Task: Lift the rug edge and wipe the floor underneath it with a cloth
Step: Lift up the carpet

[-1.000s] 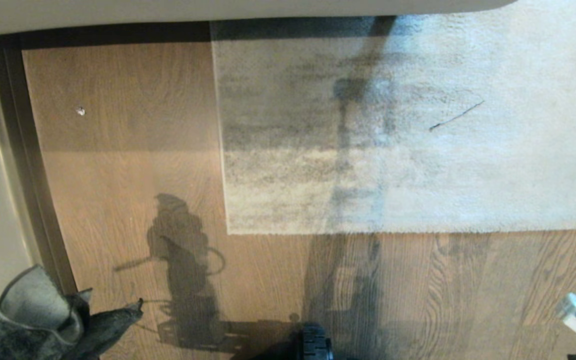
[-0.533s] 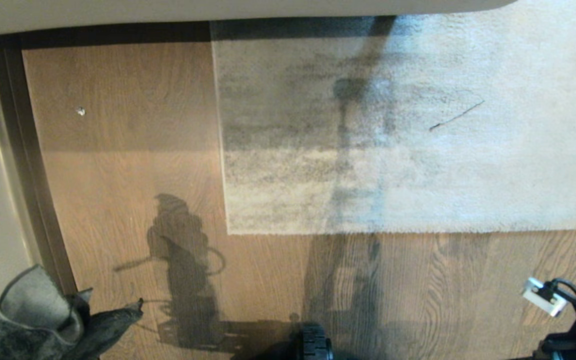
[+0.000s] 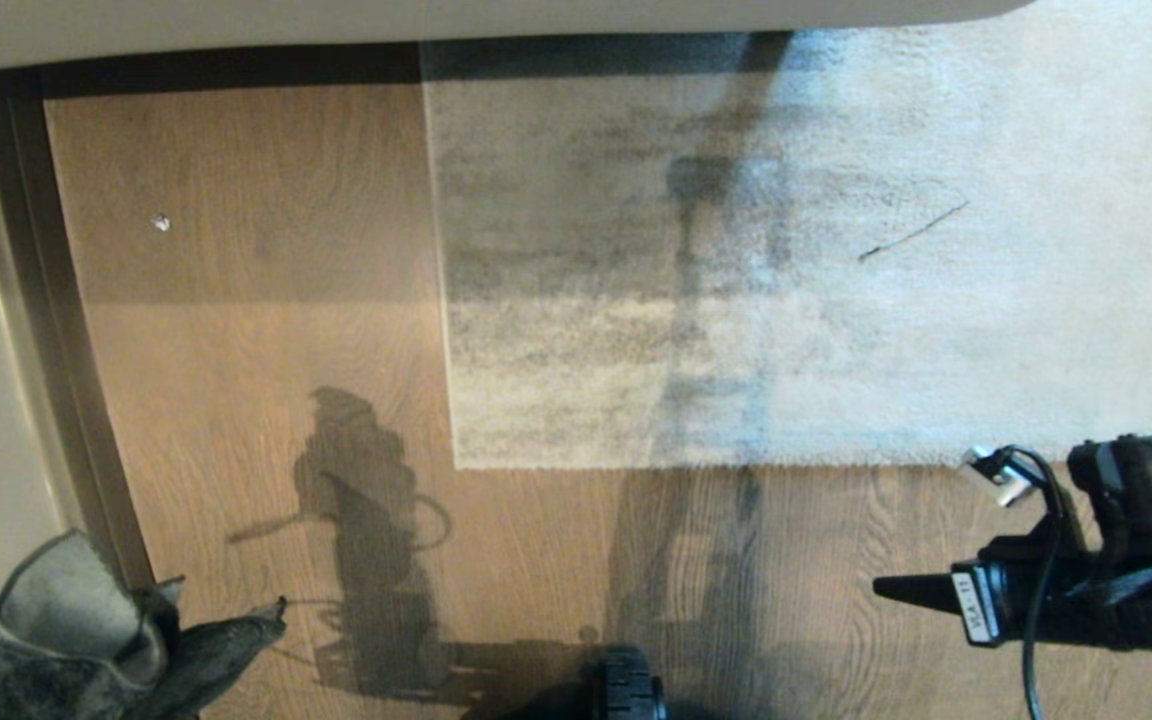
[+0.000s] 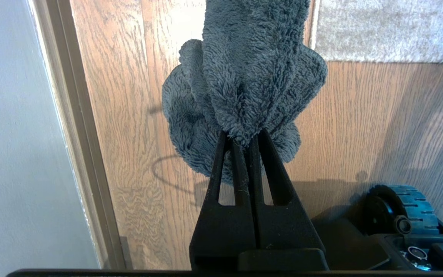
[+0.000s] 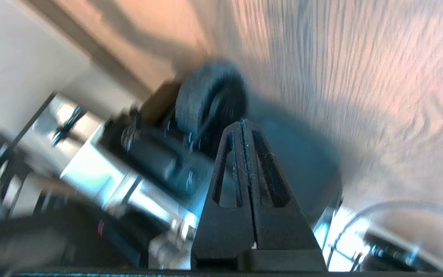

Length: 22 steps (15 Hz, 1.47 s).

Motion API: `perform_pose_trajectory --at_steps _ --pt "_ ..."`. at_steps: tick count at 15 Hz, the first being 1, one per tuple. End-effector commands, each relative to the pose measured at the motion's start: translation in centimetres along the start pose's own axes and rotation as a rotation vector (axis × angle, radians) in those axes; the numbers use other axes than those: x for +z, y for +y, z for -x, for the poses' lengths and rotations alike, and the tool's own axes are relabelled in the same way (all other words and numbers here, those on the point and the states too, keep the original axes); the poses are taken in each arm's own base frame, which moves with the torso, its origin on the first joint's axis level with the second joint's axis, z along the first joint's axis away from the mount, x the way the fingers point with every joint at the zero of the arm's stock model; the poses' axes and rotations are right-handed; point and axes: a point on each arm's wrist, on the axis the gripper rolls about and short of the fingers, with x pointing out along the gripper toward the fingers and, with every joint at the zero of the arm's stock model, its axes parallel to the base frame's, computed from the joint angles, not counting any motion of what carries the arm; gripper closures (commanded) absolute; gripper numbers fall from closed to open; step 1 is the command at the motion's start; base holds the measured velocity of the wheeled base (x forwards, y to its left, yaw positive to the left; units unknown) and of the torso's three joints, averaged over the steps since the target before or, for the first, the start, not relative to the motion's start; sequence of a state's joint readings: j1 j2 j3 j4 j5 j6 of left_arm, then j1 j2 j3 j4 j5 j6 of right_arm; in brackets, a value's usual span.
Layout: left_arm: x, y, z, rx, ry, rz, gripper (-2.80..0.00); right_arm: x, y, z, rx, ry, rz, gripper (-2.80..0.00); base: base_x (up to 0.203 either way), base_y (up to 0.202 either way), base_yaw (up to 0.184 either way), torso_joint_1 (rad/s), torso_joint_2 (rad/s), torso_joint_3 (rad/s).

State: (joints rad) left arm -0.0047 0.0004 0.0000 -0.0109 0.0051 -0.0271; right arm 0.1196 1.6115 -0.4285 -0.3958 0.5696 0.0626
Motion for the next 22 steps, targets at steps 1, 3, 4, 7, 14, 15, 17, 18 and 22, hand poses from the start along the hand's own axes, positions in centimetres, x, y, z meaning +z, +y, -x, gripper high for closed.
perform_pose_trajectory --at_steps 1,3,4,7,14,15,17,18,22 --pt "0.0 0.0 0.0 0.001 0.0 0.001 0.0 0.4 0.9 -1.7 0.005 -0.009 0.006 0.0 0.0 0.0 0.0 0.0 0.0 0.0" --pt "0.0 0.0 0.0 0.001 -0.001 0.001 0.0 1.0 2.8 -3.2 -0.04 -0.05 -0.02 0.0 0.0 0.0 0.0 0.0 0.0 0.0" --pt "0.0 0.0 0.0 0.001 -0.002 0.001 0.0 1.0 3.7 -3.8 -0.079 -0.063 -0.031 0.0 0.0 0.0 0.0 0.0 0.0 0.0" --pt "0.0 0.0 0.0 0.001 0.0 0.001 0.0 0.5 6.4 -4.7 -0.168 -0.101 -0.045 0.0 0.0 0.0 0.0 0.0 0.0 0.0" --pt "0.0 0.0 0.0 0.001 -0.002 0.001 0.0 -1.3 10.2 -6.0 -0.283 -0.198 0.023 -2.8 0.0 0.0 0.0 0.0 0.0 0.0" --pt "0.0 0.0 0.0 0.001 0.0 0.001 0.0 -1.6 10.1 -6.0 -0.311 -0.201 0.019 -2.8 0.0 0.0 0.0 0.0 0.0 0.0" --pt "0.0 0.0 0.0 0.001 0.0 0.001 0.0 -2.3 10.2 -6.5 -0.332 -0.225 -0.054 -2.8 0.0 0.0 0.0 0.0 0.0 0.0" --pt "0.0 0.0 0.0 0.001 -0.002 0.001 0.0 -2.8 10.2 -6.9 -0.342 -0.231 -0.097 -2.8 0.0 0.0 0.0 0.0 0.0 0.0" --pt "0.0 0.0 0.0 0.001 0.0 0.001 0.0 -4.0 10.8 -8.2 -0.328 -0.258 -0.251 -2.8 0.0 0.0 0.0 0.0 0.0 0.0"
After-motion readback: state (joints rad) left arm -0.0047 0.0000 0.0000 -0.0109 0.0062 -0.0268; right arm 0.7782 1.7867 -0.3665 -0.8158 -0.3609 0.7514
